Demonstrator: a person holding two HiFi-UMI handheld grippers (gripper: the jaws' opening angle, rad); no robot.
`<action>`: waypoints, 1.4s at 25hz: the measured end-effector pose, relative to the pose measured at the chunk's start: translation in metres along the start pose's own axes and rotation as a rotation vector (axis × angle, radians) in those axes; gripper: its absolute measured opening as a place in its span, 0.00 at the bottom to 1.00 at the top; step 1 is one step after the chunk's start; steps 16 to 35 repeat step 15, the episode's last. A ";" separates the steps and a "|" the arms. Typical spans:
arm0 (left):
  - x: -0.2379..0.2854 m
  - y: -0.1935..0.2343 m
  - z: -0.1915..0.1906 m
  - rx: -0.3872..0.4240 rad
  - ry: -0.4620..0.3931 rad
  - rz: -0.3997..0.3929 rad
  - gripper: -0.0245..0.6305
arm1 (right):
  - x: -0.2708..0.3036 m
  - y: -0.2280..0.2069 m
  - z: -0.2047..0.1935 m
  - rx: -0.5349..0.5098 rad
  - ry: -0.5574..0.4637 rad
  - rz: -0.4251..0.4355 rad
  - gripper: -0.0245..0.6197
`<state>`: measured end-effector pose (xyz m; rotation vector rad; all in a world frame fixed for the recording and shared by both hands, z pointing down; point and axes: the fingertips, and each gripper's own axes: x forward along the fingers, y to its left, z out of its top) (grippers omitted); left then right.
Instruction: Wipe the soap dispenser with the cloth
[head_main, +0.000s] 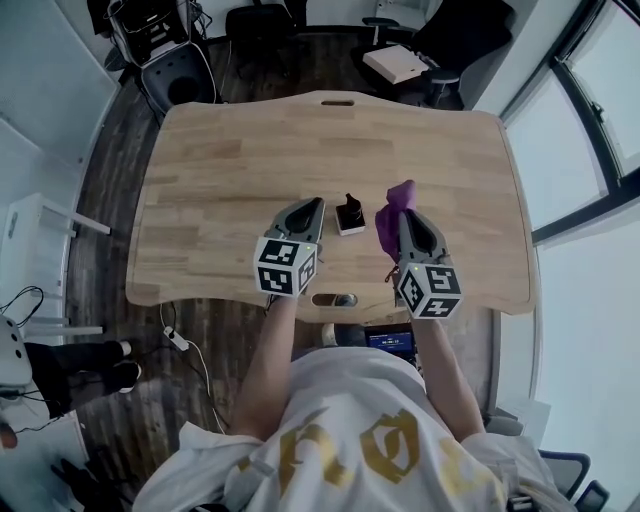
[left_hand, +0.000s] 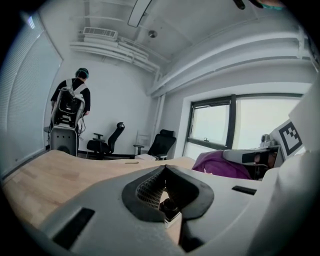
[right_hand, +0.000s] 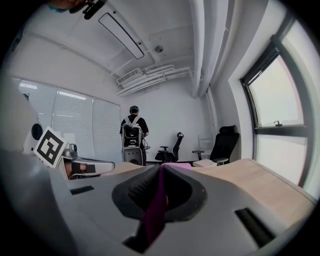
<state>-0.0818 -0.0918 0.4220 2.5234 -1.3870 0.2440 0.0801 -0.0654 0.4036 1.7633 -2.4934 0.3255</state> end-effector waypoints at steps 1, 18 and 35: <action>0.000 -0.001 0.000 -0.004 0.000 -0.003 0.05 | -0.001 -0.001 0.000 0.001 0.000 0.001 0.08; 0.009 -0.012 0.009 0.031 -0.017 -0.050 0.05 | -0.003 -0.012 0.008 0.005 -0.024 0.006 0.08; 0.009 -0.012 0.009 0.031 -0.017 -0.050 0.05 | -0.003 -0.012 0.008 0.005 -0.024 0.006 0.08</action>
